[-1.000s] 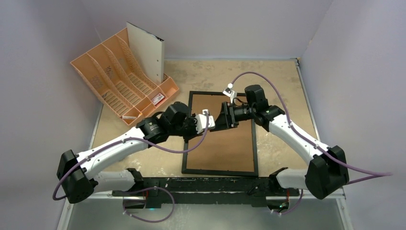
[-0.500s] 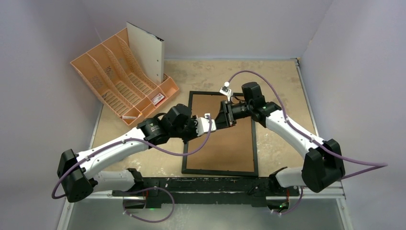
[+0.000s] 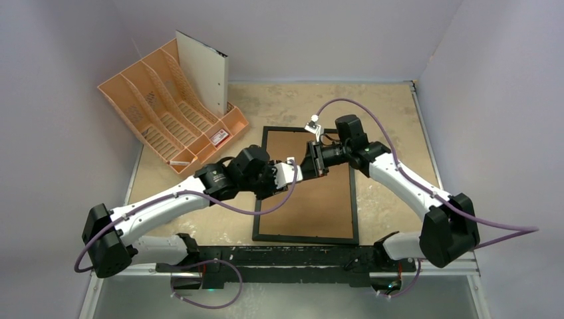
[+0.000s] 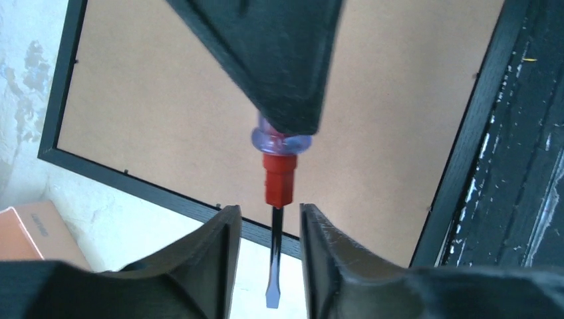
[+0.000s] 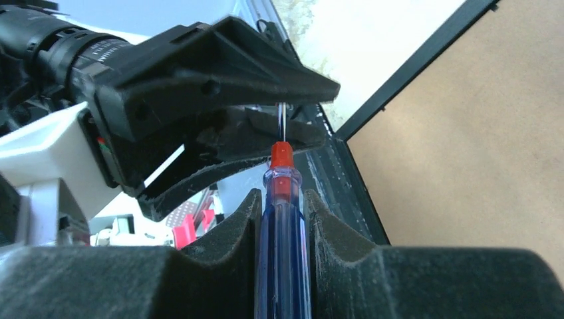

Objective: Take the photo out of the frame
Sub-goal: Adjust the screwdriver, then release the photo frame item from the photo frame.

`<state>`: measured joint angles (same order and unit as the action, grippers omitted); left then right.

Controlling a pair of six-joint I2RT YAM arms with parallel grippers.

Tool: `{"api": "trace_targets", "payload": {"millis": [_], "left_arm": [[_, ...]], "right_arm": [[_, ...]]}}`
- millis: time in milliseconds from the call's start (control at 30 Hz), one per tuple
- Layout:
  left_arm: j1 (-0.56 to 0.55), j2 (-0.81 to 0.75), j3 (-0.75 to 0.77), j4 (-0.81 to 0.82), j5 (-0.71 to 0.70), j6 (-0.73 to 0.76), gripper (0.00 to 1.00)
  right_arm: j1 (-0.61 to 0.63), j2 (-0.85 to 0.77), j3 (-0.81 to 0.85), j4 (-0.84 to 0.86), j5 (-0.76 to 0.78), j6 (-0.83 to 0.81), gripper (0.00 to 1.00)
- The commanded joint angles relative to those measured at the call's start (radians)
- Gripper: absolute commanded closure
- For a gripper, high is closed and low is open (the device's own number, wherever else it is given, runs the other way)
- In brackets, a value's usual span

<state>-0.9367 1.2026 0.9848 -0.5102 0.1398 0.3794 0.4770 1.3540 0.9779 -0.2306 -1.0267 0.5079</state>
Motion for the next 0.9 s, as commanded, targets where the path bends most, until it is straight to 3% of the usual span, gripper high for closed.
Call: {"api": "trace_targets", "payload": {"millis": [0, 133, 233, 367, 467, 633, 867], "left_arm": [[-0.002, 0.007, 0.001, 0.077, -0.085, -0.12, 0.53], [0.026, -0.072, -0.134, 0.193, -0.137, -0.258, 0.3], [0.089, -0.147, -0.216, 0.229, -0.137, -0.387, 0.24], [0.2, -0.238, -0.319, 0.228, -0.134, -0.623, 0.21], [0.219, -0.309, -0.393, 0.239, -0.165, -0.793, 0.21], [0.22, -0.346, -0.441, 0.173, -0.241, -0.968, 0.21], [0.22, -0.433, -0.552, 0.166, -0.197, -1.104, 0.21]], "right_arm": [[0.011, -0.055, -0.048, 0.024, 0.103, 0.017, 1.0], [0.011, -0.078, -0.117, 0.025, 0.244, 0.069, 1.0], [0.011, -0.116, -0.161, 0.01, 0.343, 0.095, 1.0], [0.012, -0.15, -0.204, 0.017, 0.402, 0.132, 1.0], [0.011, -0.16, -0.227, 0.022, 0.429, 0.163, 1.0], [0.011, -0.236, -0.28, 0.054, 0.533, 0.254, 1.0], [0.014, -0.244, -0.296, 0.017, 0.473, 0.233, 1.0]]}}
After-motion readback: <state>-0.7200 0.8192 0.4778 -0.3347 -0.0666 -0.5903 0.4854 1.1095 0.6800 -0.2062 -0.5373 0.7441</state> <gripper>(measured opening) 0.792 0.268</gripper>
